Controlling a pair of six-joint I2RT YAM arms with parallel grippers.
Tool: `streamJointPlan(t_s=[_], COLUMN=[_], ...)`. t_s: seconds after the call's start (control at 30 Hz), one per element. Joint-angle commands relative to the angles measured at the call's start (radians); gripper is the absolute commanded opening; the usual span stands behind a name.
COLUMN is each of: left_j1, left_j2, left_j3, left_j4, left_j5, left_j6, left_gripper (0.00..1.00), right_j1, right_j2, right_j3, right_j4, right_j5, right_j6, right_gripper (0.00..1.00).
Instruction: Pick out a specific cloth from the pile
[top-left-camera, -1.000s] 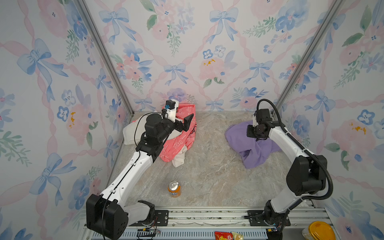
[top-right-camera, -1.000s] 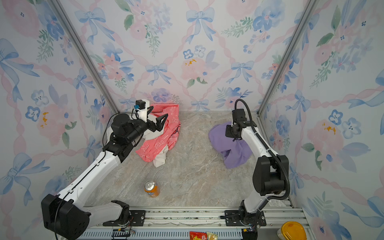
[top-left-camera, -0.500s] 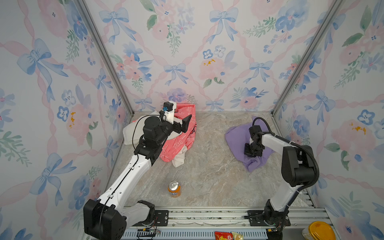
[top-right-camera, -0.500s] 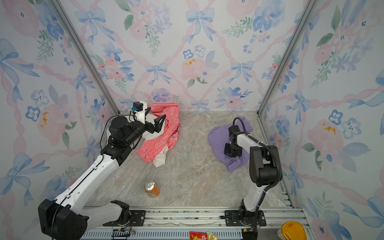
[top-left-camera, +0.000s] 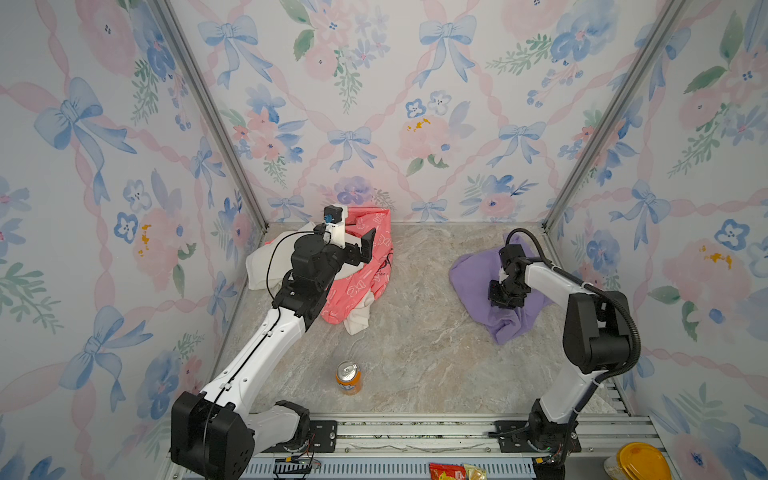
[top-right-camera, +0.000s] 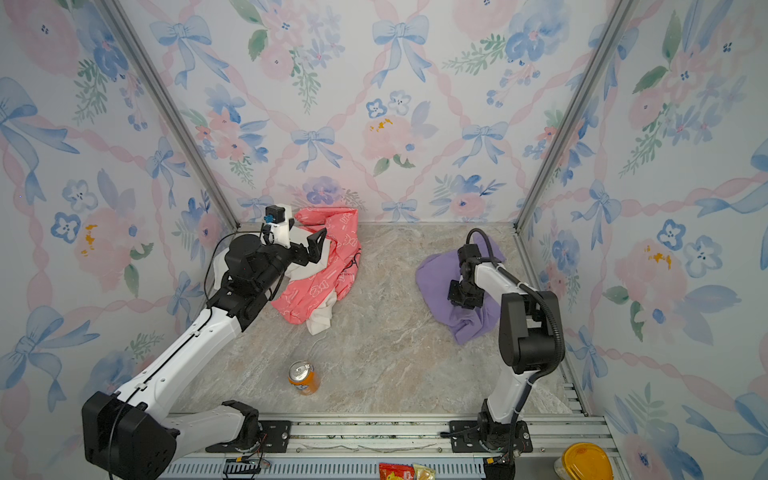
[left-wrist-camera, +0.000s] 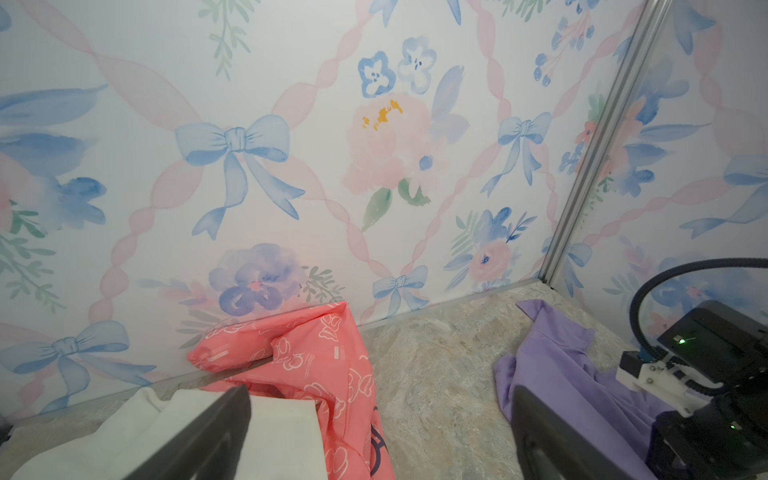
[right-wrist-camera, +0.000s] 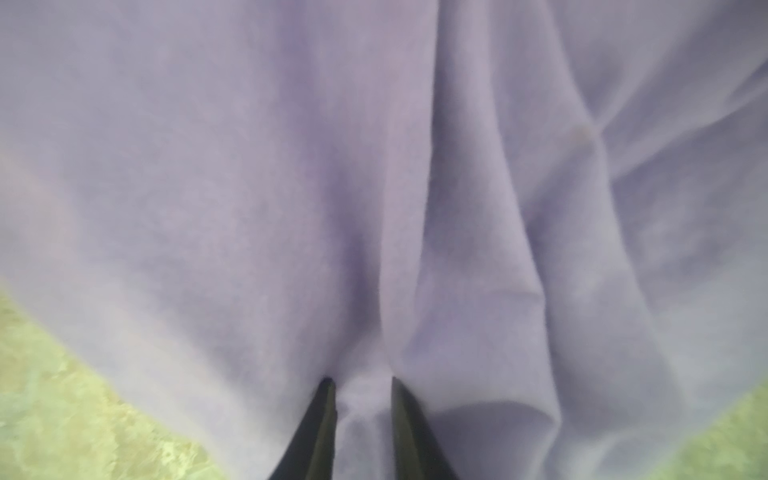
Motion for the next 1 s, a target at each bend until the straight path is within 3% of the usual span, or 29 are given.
streamJointPlan(t_s=[0.0, 0.2, 0.37, 0.47, 0.63, 0.8, 0.97], left_j1=[0.025, 0.095, 0.171, 0.184, 0.197, 0.221, 0.250], left_j2=[-0.022, -0.041, -0.062, -0.053, -0.052, -0.039, 0.001], left_j3=[-0.035, -0.130, -0.263, -0.311, -0.494, -0.627, -0.760], left_j4=[0.004, 0.039, 0.134, 0.153, 0.319, 0.470, 0.693], left_j5=[-0.078, -0.138, -0.169, -0.242, -0.324, -0.361, -0.326], left_j6=[-0.034, -0.069, -0.084, -0.052, 0.000, 0.032, 0.051], left_gripper=[0.98, 0.98, 0.98, 0.98, 0.98, 0.98, 0.98], right_j1=[-0.003, -0.001, -0.004, -0.004, -0.016, -0.031, -0.063], right_j2=[-0.140, -0.382, -0.567, -0.623, -0.667, -0.647, -0.574], right_j3=[0.071, 0.003, -0.222, -0.349, -0.550, -0.714, -0.817], right_j4=[-0.026, 0.121, 0.428, 0.576, 0.801, 1.036, 1.231], right_j5=[0.045, 0.134, 0.197, 0.188, 0.180, 0.175, 0.161], right_j6=[-0.014, -0.055, -0.084, -0.145, -0.202, -0.263, -0.281], right_gripper=[0.36, 0.56, 0.75, 0.80, 0.85, 0.98, 1.00])
